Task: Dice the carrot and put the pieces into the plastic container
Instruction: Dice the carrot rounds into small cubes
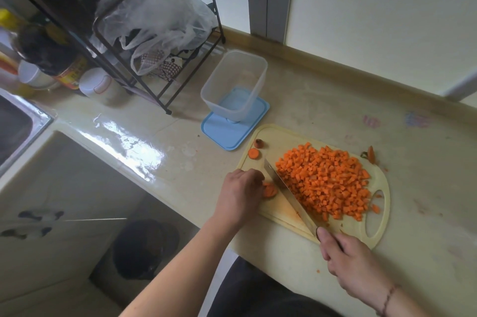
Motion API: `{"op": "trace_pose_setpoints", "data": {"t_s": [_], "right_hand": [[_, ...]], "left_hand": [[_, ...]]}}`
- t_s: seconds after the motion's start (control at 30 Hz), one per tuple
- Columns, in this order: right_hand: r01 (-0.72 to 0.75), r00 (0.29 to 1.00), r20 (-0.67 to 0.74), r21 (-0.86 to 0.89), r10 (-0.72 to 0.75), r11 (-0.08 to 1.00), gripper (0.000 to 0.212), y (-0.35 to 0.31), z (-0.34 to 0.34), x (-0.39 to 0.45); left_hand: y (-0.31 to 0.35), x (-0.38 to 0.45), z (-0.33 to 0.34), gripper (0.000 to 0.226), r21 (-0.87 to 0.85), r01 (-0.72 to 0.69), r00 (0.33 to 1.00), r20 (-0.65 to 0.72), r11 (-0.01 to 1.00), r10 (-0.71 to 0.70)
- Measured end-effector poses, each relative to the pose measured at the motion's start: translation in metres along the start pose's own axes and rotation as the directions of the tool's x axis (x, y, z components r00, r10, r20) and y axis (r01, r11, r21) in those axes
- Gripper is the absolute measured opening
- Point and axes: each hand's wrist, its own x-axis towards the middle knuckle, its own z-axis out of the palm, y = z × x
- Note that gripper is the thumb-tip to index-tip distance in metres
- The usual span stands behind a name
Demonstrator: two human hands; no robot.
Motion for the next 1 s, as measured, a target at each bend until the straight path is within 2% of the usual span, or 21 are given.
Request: {"op": "trace_pose_setpoints", "data": {"t_s": [0.1,0.2,0.3,0.47,0.6,0.83,1.0], "right_hand": [[0.000,1.000,0.002,0.003,0.000,1.000,0.050,0.000,-0.001,0.000],[-0.013,1.000,0.002,0.024,0.013,1.000,0.048,-0.001,-0.001,-0.001],[-0.010,1.000,0.007,0.023,0.010,1.000,0.048,-0.003,-0.001,-0.001],[0.012,1.000,0.006,0.005,-0.012,1.000,0.048,-0.003,-0.003,-0.002],[0.025,1.000,-0.001,0.007,-0.025,1.000,0.048,-0.002,-0.002,-0.004],[0.026,0.999,0.024,0.019,-0.027,0.999,0.048,0.000,0.007,-0.011],[0.036,0.998,0.044,0.013,-0.037,0.999,0.049,0.001,0.007,-0.014]], "left_hand": [[-0.004,-0.013,-0.004,0.013,-0.010,-0.050,0.998,0.026,0.999,0.050],[-0.004,-0.022,-0.006,0.023,-0.062,-0.060,0.997,0.054,0.996,0.063],[0.000,-0.022,0.001,0.033,-0.040,-0.082,0.995,0.056,0.996,0.084],[-0.001,-0.022,0.011,0.026,-0.051,-0.054,0.997,0.052,0.997,0.057],[-0.005,-0.024,0.012,0.032,-0.073,-0.102,0.994,0.028,0.992,0.105],[-0.003,-0.031,0.015,0.028,-0.151,-0.077,0.997,0.006,0.986,0.079],[0.004,-0.035,0.021,0.025,-0.116,-0.120,0.993,-0.023,0.986,0.118]]}}
